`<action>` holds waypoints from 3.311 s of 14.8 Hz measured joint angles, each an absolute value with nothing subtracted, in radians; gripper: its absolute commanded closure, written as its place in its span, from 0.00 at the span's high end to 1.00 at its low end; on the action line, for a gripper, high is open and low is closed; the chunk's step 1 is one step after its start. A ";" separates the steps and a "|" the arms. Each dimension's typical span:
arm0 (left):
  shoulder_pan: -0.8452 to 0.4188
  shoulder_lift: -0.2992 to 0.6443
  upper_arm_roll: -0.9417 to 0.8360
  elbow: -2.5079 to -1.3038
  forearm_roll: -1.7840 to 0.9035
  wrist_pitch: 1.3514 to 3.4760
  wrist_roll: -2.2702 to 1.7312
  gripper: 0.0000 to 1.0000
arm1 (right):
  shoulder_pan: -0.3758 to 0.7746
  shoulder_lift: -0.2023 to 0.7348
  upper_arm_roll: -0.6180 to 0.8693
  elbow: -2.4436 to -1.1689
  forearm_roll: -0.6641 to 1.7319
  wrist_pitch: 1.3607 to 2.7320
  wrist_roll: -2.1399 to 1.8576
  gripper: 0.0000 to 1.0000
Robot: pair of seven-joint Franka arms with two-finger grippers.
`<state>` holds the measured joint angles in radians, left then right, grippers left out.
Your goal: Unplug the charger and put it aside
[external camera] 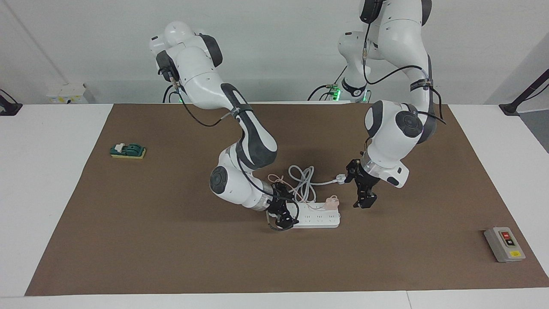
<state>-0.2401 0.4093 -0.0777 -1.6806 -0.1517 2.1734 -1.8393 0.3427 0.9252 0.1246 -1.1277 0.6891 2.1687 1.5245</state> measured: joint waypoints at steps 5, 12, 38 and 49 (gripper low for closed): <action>-0.283 0.473 -0.077 -1.672 -0.152 2.215 -1.846 1.00 | 0.346 0.934 0.121 -1.119 0.687 2.183 1.517 1.00; -0.295 0.493 -0.078 -1.630 -0.152 2.231 -1.849 1.00 | 0.348 0.958 0.119 -1.110 0.681 2.219 1.479 1.00; -0.323 0.529 -0.076 -1.601 -0.104 2.227 -1.850 0.00 | 0.348 0.973 0.119 -1.107 0.682 2.227 1.482 0.00; -0.177 0.358 -0.057 -1.432 -0.103 1.757 -1.608 0.00 | 0.349 0.973 0.119 -1.107 0.682 2.230 1.482 1.00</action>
<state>-0.1770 0.3582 -0.0569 -1.4319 -0.1025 1.7567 -1.6082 0.3492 0.9734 0.1192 -1.1074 0.6818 2.2298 1.4818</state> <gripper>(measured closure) 0.714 0.022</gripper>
